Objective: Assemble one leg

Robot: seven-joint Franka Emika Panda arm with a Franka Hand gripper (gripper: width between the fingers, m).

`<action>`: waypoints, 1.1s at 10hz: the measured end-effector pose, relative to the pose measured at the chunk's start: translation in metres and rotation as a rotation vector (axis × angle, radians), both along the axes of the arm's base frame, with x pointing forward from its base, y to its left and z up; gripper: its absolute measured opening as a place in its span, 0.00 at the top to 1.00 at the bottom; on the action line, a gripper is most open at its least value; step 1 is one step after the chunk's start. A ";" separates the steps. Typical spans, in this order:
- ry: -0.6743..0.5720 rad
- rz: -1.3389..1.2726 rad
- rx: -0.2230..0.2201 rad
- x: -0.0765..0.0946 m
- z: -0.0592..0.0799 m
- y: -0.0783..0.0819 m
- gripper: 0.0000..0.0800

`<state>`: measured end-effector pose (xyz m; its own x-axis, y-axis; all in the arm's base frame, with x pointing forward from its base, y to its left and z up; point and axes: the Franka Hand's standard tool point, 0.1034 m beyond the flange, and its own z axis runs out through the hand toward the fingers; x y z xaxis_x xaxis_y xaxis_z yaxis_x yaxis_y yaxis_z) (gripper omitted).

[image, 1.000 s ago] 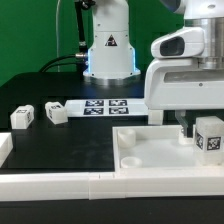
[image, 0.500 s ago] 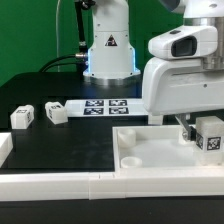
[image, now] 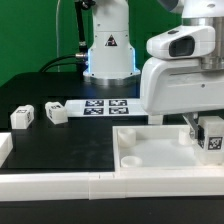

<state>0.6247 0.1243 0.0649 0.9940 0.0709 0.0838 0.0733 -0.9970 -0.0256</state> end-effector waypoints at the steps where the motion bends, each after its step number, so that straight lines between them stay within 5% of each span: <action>1: -0.006 -0.184 0.014 -0.001 0.000 0.000 0.64; 7: 0.006 -1.183 0.099 -0.003 0.000 0.002 0.63; 11: 0.021 -1.286 0.126 -0.003 0.000 0.002 0.54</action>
Offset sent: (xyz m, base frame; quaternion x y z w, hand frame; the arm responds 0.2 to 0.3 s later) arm -0.0073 -0.0060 -0.0024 -0.0036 0.0116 0.4136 0.9104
